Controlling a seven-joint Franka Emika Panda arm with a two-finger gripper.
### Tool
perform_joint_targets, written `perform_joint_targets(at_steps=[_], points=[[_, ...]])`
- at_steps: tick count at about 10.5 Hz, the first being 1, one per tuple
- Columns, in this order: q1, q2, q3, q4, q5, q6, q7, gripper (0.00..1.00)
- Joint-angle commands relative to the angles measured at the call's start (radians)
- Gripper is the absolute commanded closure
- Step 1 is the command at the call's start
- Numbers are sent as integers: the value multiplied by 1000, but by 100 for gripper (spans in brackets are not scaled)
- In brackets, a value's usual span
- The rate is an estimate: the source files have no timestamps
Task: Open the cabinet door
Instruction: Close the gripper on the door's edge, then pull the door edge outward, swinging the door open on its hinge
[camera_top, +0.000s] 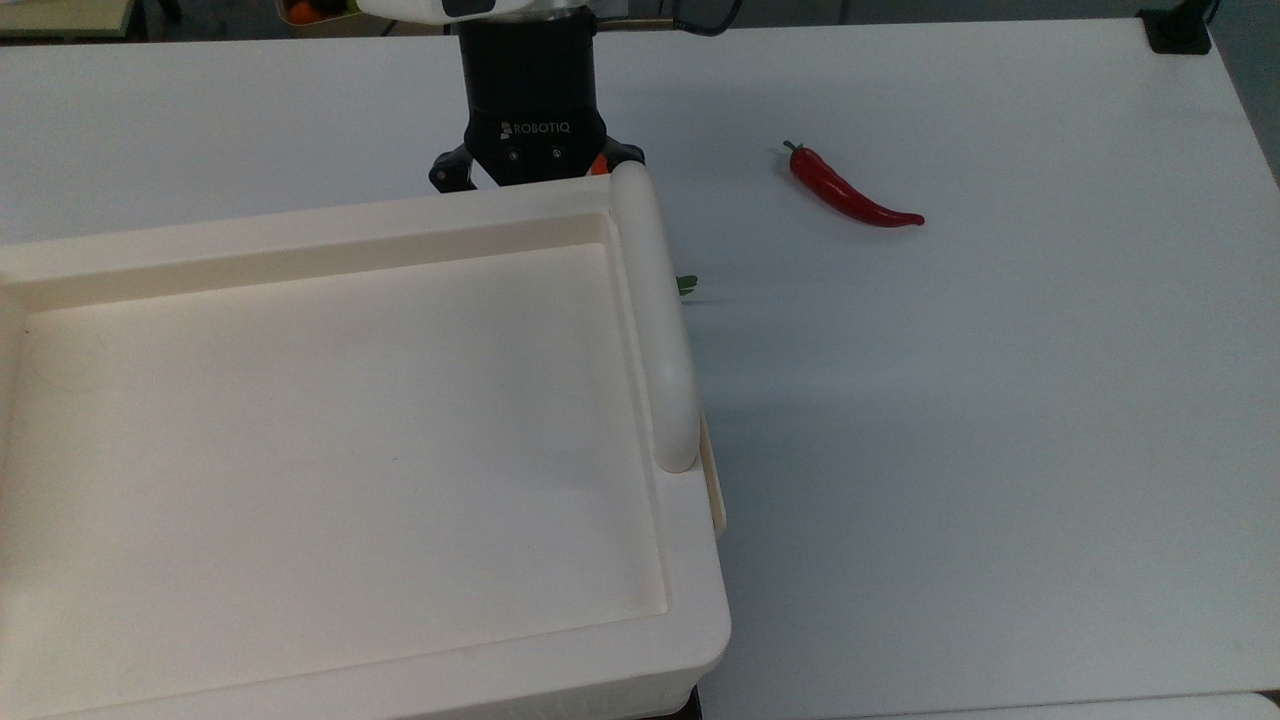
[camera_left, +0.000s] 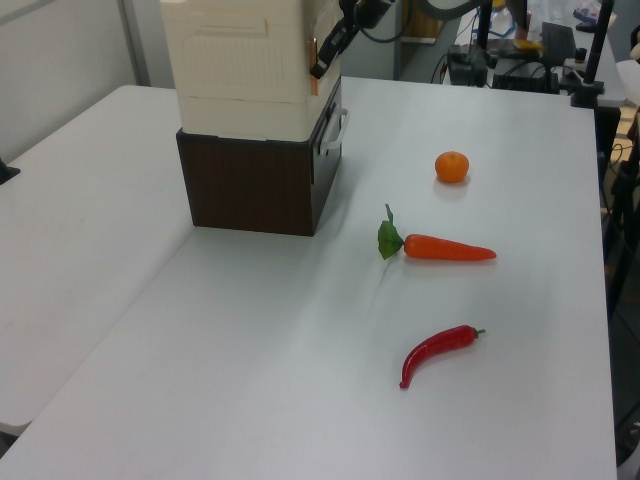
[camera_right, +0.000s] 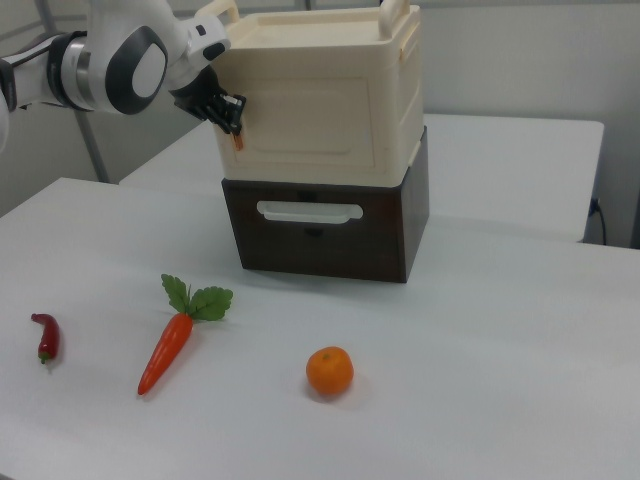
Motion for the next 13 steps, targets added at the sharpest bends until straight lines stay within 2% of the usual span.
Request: perform_joint_targets(at_steps=[1, 8, 9, 10, 11, 12, 13], points=[[-7, -8, -11, -3, -6, -78, 32, 100], [-99, -94, -11, -14, 25, -436, -85, 100], [-120, -115, -12, -21, 49, -487, -103, 89], [-144, -132, -14, -23, 51, -549, -111, 61], [-171, -143, -15, -23, 43, -621, -132, 17], [-189, -157, -29, -23, 31, -693, -166, 0], [-191, -160, -70, -21, 26, -756, -192, 0]])
